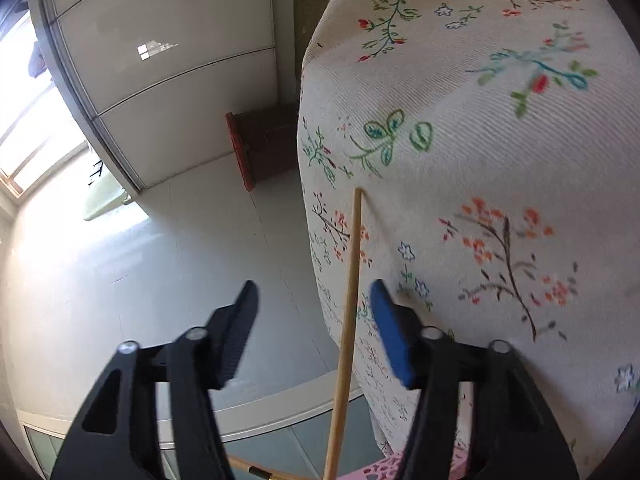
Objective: Organize utensils
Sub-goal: 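Grasp a wooden chopstick beside the pink cup with the right gripper, then lift the held chopstick upright above the pink cup with the right gripper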
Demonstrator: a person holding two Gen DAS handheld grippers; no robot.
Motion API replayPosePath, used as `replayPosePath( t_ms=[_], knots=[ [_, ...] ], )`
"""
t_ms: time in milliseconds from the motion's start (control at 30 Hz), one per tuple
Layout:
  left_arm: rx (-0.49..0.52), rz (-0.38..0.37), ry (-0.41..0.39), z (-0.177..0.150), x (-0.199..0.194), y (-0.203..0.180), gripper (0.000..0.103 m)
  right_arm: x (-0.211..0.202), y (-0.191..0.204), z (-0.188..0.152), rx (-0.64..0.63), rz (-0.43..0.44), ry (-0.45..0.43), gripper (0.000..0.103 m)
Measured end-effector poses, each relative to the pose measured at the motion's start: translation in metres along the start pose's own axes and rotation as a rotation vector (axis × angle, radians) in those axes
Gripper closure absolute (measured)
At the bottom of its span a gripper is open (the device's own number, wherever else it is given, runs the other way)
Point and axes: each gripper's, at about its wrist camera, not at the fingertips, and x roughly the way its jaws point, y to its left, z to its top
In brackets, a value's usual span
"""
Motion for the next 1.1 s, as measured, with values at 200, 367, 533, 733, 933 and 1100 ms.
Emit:
replayPosePath(
  t_ms=[200,367,533,733,933,1100],
  knots=[
    [0.021,0.006,-0.004,-0.002,0.002,-0.002,0.007,-0.012,0.037,0.004,-0.112,0.02,-0.043,0.097],
    [0.001,-0.02,-0.018,0.003,-0.007,0.0,0.007,-0.086,0.138,-0.025,-0.305,0.092,-0.153,0.097],
    [-0.013,-0.046,-0.073,0.012,-0.03,0.0,0.007,-0.172,0.247,-0.128,-0.63,0.046,-0.334,0.097],
    [-0.081,-0.045,-0.143,0.023,-0.059,0.014,0.007,-0.209,0.274,-0.324,-1.145,-0.254,-0.674,0.097],
    [-0.179,-0.036,-0.187,0.032,-0.078,0.042,0.007,-0.166,0.232,-0.43,-1.353,-0.33,-0.806,0.097],
    [-0.219,-0.021,-0.216,0.035,-0.089,0.062,0.007,-0.139,0.2,-0.444,-1.447,-0.402,-0.95,0.097]
  ],
)
